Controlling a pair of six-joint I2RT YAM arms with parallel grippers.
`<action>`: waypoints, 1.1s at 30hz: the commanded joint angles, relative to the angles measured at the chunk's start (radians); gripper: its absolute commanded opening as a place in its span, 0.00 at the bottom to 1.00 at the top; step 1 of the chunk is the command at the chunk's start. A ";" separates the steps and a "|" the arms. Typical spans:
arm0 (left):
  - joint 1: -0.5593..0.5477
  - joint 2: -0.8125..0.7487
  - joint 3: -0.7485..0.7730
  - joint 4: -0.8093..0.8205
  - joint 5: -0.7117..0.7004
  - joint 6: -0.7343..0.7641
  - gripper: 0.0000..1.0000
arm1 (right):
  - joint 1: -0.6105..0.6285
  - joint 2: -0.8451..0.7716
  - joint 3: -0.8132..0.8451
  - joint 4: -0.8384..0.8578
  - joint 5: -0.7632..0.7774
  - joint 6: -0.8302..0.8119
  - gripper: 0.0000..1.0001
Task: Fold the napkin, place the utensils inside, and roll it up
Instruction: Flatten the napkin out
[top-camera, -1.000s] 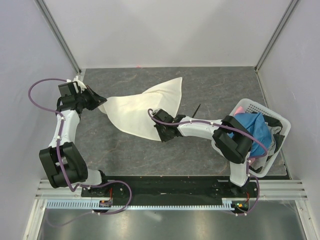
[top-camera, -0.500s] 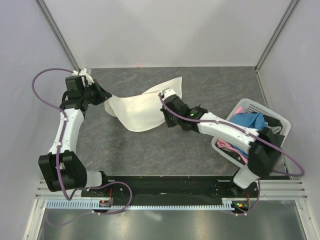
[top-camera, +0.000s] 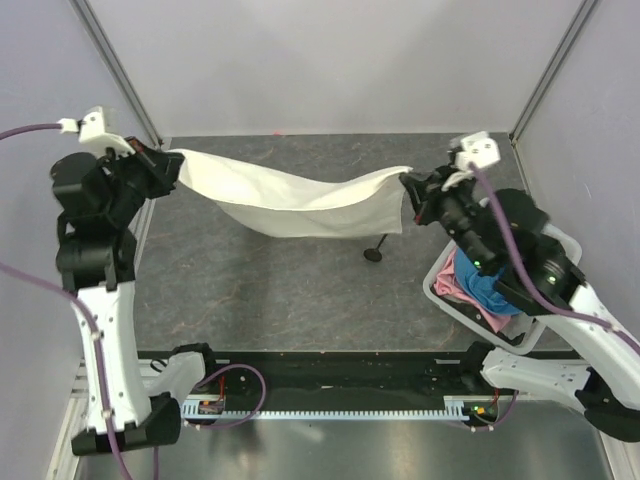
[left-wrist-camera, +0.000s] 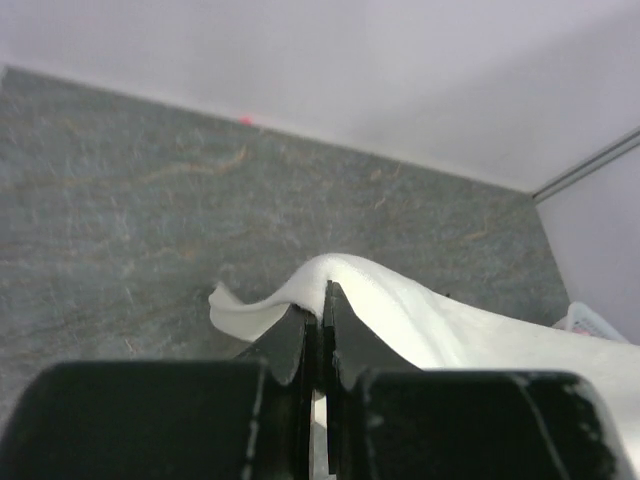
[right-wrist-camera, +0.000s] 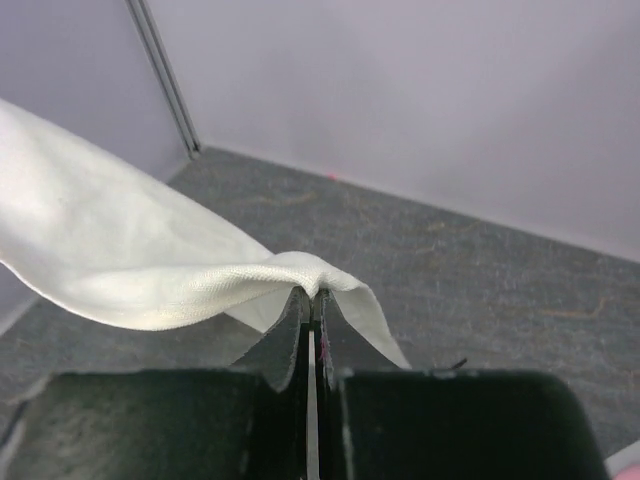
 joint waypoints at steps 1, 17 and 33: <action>0.003 -0.094 0.188 -0.145 -0.051 0.010 0.02 | 0.006 -0.066 0.102 0.018 -0.046 -0.050 0.00; 0.006 0.219 0.323 -0.104 -0.048 0.082 0.02 | -0.164 0.329 0.274 0.181 -0.035 -0.113 0.00; 0.004 0.195 0.260 -0.030 -0.169 0.145 0.02 | -0.264 0.471 0.345 0.259 -0.199 -0.162 0.00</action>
